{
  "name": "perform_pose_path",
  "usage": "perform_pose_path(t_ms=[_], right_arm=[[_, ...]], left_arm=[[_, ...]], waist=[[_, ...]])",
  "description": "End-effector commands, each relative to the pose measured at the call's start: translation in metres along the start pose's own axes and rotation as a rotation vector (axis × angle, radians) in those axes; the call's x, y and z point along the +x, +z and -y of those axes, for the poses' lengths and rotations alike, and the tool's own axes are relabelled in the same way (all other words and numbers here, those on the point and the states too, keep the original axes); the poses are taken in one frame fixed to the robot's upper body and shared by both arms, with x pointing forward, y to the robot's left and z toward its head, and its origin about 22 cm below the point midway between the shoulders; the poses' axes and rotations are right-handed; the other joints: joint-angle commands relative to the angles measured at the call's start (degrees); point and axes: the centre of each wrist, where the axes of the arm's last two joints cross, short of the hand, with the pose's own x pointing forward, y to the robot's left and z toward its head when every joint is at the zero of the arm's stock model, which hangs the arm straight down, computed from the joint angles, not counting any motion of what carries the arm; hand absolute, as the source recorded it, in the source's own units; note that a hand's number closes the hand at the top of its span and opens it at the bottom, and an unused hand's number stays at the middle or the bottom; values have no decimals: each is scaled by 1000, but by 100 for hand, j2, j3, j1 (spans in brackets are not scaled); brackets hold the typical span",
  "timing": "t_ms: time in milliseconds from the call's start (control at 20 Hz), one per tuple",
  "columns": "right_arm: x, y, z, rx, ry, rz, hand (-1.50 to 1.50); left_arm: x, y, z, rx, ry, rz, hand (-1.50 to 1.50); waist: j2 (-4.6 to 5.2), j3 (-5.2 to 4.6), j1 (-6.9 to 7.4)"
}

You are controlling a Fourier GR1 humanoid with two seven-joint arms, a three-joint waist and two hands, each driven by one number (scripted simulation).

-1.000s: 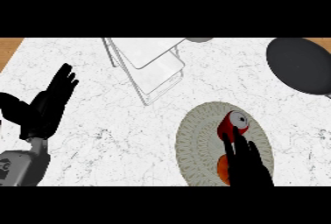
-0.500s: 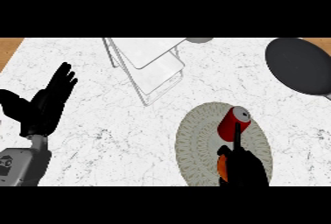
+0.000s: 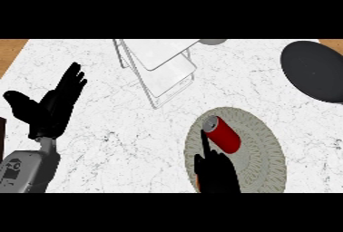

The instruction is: Pick the tomato from the placemat and place it in the tiered shelf

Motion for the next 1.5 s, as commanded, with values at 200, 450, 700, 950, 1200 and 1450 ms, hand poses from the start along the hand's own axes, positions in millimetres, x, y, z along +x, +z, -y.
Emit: perform_pose_path(t_ms=[200, 450, 700, 950, 1200, 1450], right_arm=[[86, 32, -7, 128, 7, 380, 150], [94, 34, 16, 53, -180, 454, 150], [97, 43, 55, -138, -461, 500, 150], [104, 38, 88, -278, -595, 479, 150], [114, 22, 133, -368, -656, 405, 150], [130, 10, 183, -454, -626, 335, 150]], left_arm=[[11, -9, 25, -95, -7, 28, 0], [17, -19, 27, -76, -11, 26, 0], [8, -15, 26, -92, -1, 5, 0], [8, -16, 21, -92, 0, -1, 0], [3, -17, 20, -65, -10, -9, 0], [0, -18, 14, -43, -3, -29, 0]], waist=[[155, 55, 549], [143, 62, 433], [44, 52, 446], [-12, 31, 419], [-17, 17, 367], [-41, 16, 266]])
